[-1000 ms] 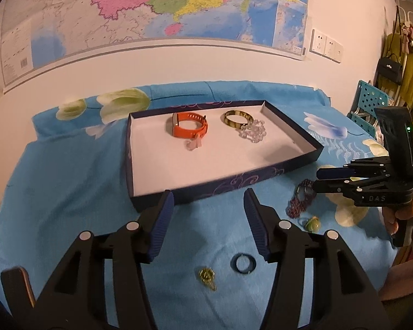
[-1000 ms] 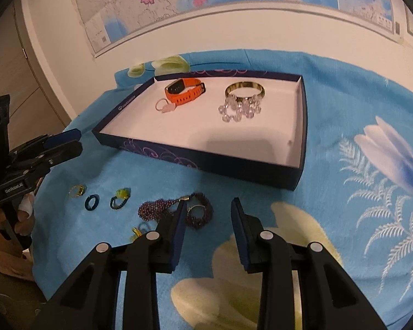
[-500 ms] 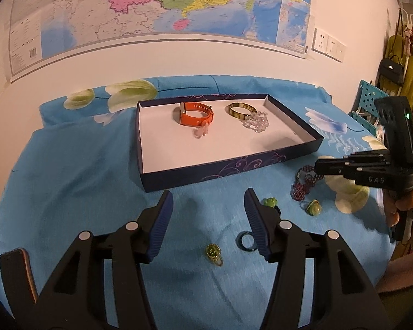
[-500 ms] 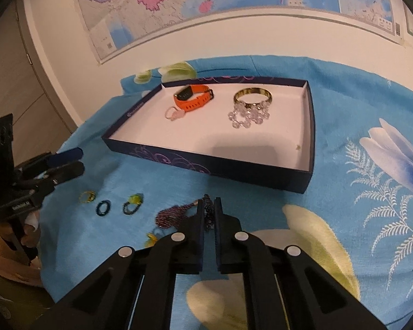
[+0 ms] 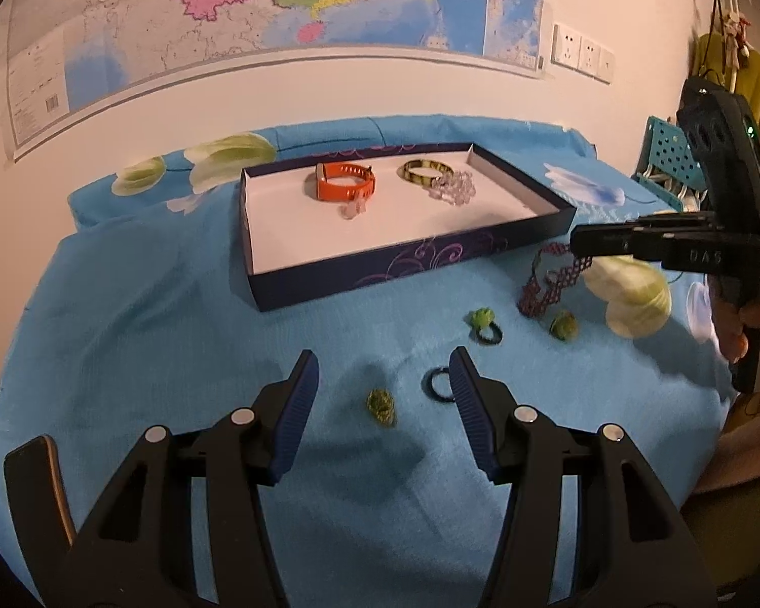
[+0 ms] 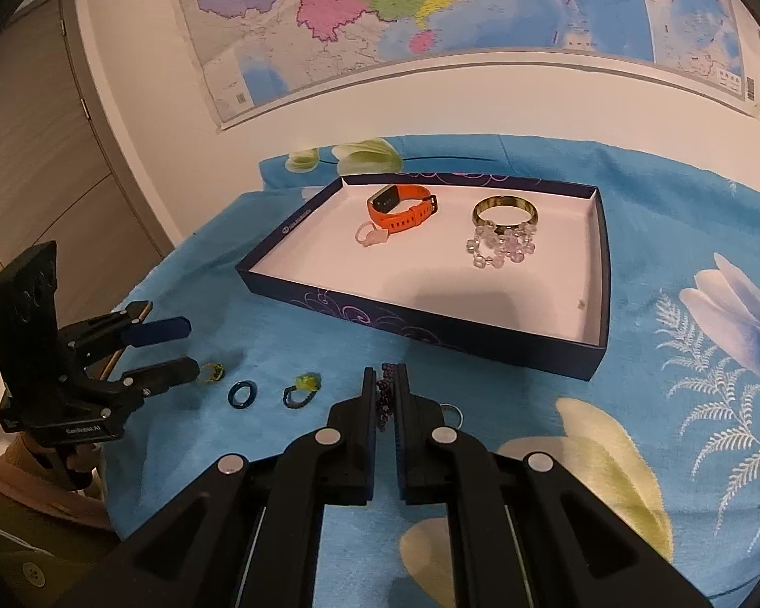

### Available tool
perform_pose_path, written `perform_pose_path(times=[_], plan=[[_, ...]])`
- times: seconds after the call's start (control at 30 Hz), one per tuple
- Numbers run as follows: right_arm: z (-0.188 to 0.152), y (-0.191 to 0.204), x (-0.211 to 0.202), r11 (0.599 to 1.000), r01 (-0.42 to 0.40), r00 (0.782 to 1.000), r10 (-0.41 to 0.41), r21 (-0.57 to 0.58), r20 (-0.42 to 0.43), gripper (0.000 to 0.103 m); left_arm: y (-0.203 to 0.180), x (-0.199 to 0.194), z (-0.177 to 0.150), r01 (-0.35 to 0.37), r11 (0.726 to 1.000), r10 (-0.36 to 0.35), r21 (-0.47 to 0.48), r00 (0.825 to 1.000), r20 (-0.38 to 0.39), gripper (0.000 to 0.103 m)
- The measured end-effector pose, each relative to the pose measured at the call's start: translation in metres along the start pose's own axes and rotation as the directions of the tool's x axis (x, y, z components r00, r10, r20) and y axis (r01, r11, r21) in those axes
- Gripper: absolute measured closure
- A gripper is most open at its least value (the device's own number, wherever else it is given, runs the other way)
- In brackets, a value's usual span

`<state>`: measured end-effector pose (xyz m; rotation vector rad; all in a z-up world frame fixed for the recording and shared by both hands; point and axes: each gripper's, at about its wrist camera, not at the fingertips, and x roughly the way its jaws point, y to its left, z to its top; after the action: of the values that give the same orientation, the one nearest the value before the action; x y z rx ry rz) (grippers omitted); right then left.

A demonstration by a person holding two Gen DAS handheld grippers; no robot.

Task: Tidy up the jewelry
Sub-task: 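Withdraw both tools and move toward the gold pendant and dark beaded bracelet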

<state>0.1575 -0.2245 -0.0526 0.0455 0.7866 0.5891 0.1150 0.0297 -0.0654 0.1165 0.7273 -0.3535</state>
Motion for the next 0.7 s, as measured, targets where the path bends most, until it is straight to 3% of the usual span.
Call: perform_pose_path(times=[0.7], plan=[[-0.015,-0.009,-0.001,0.999,0.021,0.999,-0.02,0.029,-0.04,0.098,0.001,0.018,-0.005,0.011,1.0,-0.012,-0.013,0.997,-0.078,0.06]])
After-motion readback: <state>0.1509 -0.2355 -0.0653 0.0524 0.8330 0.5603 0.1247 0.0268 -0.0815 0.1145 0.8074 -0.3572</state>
